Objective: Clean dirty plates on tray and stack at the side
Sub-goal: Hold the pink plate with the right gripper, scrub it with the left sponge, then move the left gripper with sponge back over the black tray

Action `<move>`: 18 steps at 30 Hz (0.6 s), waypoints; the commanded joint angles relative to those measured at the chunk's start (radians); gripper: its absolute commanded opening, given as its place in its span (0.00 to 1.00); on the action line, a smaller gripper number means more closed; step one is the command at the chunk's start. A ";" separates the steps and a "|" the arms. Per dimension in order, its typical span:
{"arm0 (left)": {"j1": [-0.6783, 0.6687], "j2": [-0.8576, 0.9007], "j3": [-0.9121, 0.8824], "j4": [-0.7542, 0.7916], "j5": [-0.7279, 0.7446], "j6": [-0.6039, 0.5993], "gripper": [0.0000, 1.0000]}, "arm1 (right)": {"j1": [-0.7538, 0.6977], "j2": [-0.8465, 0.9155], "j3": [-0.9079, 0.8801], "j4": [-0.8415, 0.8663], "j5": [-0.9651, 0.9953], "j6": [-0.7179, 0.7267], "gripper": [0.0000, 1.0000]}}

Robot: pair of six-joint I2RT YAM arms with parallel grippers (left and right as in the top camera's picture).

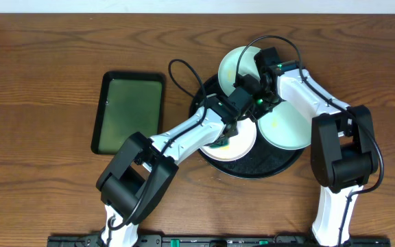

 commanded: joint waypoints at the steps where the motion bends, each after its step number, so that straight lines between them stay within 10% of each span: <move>1: 0.061 0.044 -0.034 -0.115 -0.246 -0.006 0.07 | 0.003 0.015 -0.004 0.001 0.008 0.010 0.01; 10: 0.108 -0.052 -0.031 -0.128 -0.257 0.013 0.07 | 0.003 0.015 -0.004 0.002 0.008 0.011 0.01; 18: 0.104 -0.109 -0.035 0.072 0.211 0.088 0.07 | 0.003 0.015 -0.004 0.002 0.008 0.011 0.01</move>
